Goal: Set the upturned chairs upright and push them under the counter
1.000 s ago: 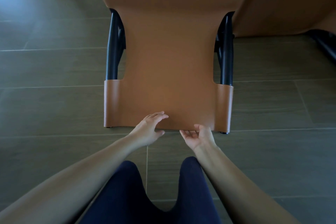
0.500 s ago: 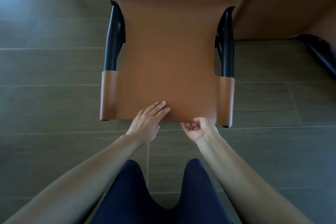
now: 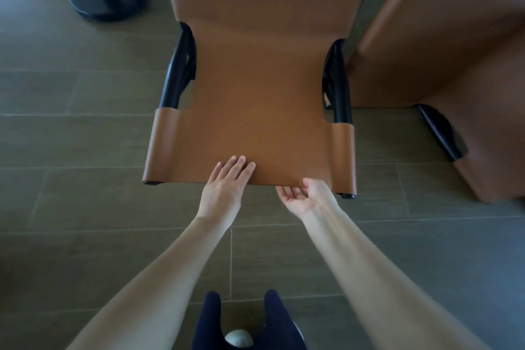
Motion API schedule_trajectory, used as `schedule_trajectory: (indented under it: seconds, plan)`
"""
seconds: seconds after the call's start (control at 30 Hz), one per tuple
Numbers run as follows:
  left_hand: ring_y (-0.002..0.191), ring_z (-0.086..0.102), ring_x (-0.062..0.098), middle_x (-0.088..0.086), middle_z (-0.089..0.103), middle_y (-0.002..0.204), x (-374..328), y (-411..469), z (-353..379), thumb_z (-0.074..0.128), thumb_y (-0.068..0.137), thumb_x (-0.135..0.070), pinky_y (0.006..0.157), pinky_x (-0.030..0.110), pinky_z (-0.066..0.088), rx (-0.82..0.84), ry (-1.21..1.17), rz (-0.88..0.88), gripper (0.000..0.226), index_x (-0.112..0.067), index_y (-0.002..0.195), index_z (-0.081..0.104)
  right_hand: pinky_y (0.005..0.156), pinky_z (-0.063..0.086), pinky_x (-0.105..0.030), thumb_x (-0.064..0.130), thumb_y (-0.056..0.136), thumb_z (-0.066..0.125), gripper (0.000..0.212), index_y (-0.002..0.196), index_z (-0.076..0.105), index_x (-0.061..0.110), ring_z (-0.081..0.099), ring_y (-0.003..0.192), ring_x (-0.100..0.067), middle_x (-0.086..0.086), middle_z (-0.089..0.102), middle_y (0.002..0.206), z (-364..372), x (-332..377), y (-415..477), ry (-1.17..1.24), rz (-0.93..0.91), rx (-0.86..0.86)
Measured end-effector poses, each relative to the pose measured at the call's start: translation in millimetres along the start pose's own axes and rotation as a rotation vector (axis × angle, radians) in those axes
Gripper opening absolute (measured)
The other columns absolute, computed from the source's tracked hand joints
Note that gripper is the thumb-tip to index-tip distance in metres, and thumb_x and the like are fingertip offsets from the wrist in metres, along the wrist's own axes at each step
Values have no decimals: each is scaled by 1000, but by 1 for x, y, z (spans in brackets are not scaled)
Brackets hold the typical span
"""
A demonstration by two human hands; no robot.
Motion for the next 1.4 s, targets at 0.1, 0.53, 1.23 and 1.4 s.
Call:
schedule_trajectory:
  seconds: [0.1, 0.53, 1.23, 1.4]
  plan:
    - [150, 6, 18, 3, 9, 163, -7, 16, -32, 43, 95, 5, 120, 32, 2, 124, 63, 1, 73, -21, 155, 10, 103, 45, -50, 12, 104, 37, 22, 122, 45, 2, 59, 115, -35, -19, 58, 125, 23, 14, -30, 7, 13, -18]
    - [149, 13, 26, 11, 11, 161, -39, 92, -176, 49, 91, 10, 118, 37, 20, 396, 184, 54, 80, -14, 155, 6, 97, 50, -47, 14, 102, 43, 24, 123, 44, 3, 60, 100, -33, -19, 57, 115, 130, 72, -134, -75, 20, -98]
    - [144, 29, 21, 6, 28, 157, -55, 219, -350, 48, 91, 9, 103, 34, 44, 400, 145, 203, 71, -15, 152, 20, 72, 55, -50, 20, 99, 56, 27, 121, 48, 7, 63, 89, -36, -21, 57, 93, 284, 165, -224, -155, -41, -178]
    - [145, 25, 17, 2, 28, 158, -51, 248, -380, 44, 97, 0, 114, 29, 29, 282, 119, 167, 63, -15, 153, 19, 65, 55, -46, 18, 99, 56, 25, 118, 49, 3, 63, 75, -34, -21, 60, 93, 319, 189, -231, -194, -58, -136]
Point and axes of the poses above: each hand's wrist, its own y-axis towards the middle knuckle, its own z-axis out of the palm, x = y × z, the point moved 7 cm from there along y, towards the middle knuckle
